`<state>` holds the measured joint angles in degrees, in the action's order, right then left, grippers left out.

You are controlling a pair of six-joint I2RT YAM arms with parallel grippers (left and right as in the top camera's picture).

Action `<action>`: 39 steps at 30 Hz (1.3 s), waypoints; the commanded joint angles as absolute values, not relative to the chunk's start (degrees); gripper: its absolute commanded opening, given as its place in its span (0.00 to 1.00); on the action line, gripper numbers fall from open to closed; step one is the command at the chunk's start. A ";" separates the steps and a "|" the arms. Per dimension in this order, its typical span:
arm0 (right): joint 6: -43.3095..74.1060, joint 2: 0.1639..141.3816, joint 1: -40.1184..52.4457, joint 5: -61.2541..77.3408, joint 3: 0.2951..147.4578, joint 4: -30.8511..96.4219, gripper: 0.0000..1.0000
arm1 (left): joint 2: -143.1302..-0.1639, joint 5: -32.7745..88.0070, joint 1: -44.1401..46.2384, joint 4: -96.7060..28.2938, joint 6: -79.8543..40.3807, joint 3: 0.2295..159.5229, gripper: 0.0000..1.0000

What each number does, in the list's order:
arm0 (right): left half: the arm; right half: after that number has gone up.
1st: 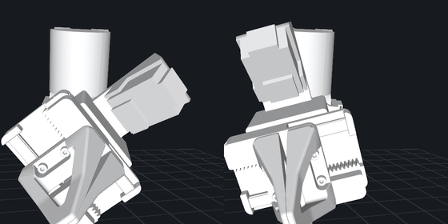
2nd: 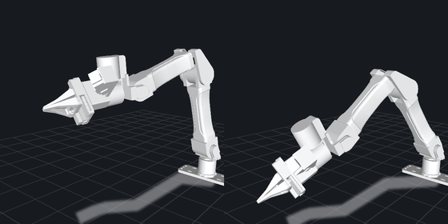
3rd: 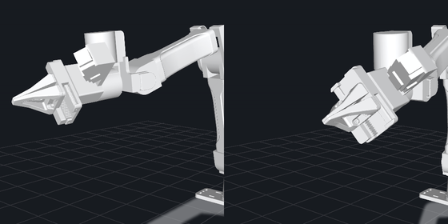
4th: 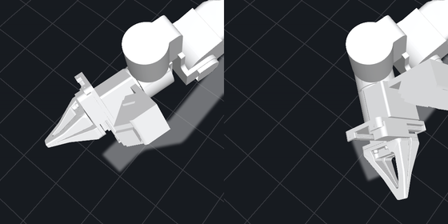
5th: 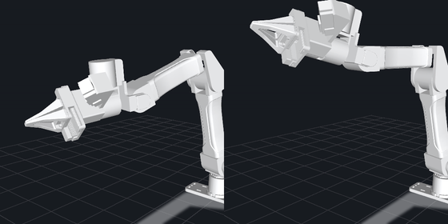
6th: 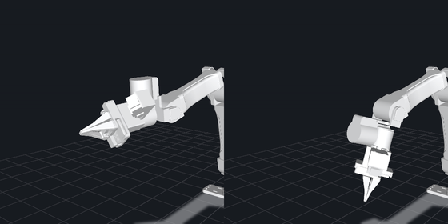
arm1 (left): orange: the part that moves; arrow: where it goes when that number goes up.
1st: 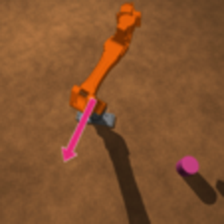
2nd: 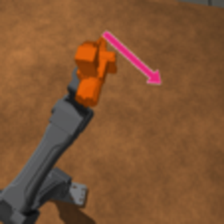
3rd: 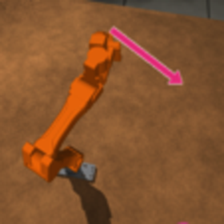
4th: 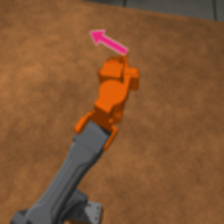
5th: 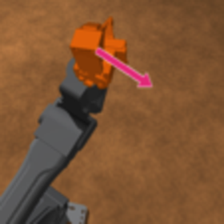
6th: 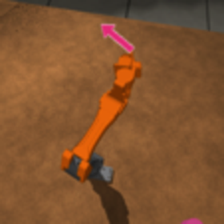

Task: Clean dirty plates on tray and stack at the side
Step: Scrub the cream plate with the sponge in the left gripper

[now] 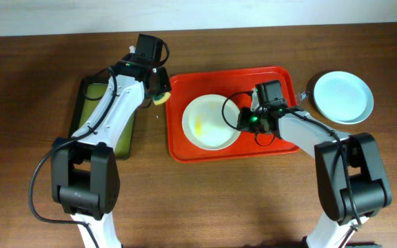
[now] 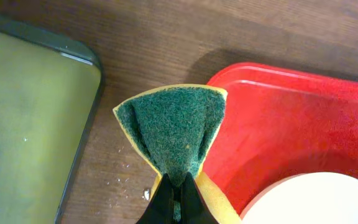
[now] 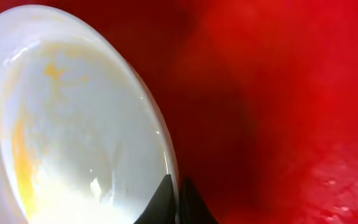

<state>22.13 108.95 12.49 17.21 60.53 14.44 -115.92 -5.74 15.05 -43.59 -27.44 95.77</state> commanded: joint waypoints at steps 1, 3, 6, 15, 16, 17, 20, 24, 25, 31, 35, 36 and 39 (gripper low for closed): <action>18.41 109.97 12.80 19.77 61.41 14.55 0.04 | -113.71 -5.58 14.72 -45.19 -27.14 95.61 0.00; 18.44 109.97 12.80 16.49 61.41 14.39 0.04 | -112.57 -7.29 12.67 -47.24 -27.14 95.61 0.00; 18.48 109.97 12.80 15.20 61.41 14.17 0.04 | -111.18 -7.29 3.57 -52.49 -27.33 95.59 0.00; 19.99 109.97 12.80 15.20 61.41 13.61 0.04 | -118.52 -3.75 -3.90 -54.76 -27.29 90.83 0.00; 19.97 109.97 12.80 15.20 61.41 13.61 0.04 | -118.72 -4.27 -3.92 -54.65 -27.31 90.61 0.00; 19.97 109.97 12.80 15.20 61.41 13.61 0.04 | -119.07 -4.27 -3.92 -53.80 -27.31 89.95 0.00; 19.97 109.97 12.80 15.20 61.41 13.63 0.04 | -121.89 -4.29 -3.92 -49.69 -27.31 86.35 0.00; 19.97 109.97 12.80 15.20 61.41 13.32 0.04 | -120.73 -4.25 -3.92 -51.72 -27.05 89.01 0.00; 19.97 109.97 12.80 15.20 61.41 13.17 0.04 | -119.50 -4.25 -3.92 -53.69 -26.70 90.52 0.00; 19.42 110.00 13.93 15.99 61.41 12.25 0.04 | -107.22 -1.08 -0.80 -56.75 -25.19 93.06 0.00; 17.89 110.00 16.49 12.86 61.43 11.03 0.04 | -107.68 7.97 7.40 -56.69 -15.33 92.88 0.00; 18.24 110.00 16.49 12.84 61.43 10.90 0.04 | -107.68 7.94 11.09 -56.40 -15.40 92.88 0.00; 18.24 110.00 16.49 12.86 61.43 10.94 0.04 | -109.10 7.53 18.50 -53.87 -22.50 92.75 0.00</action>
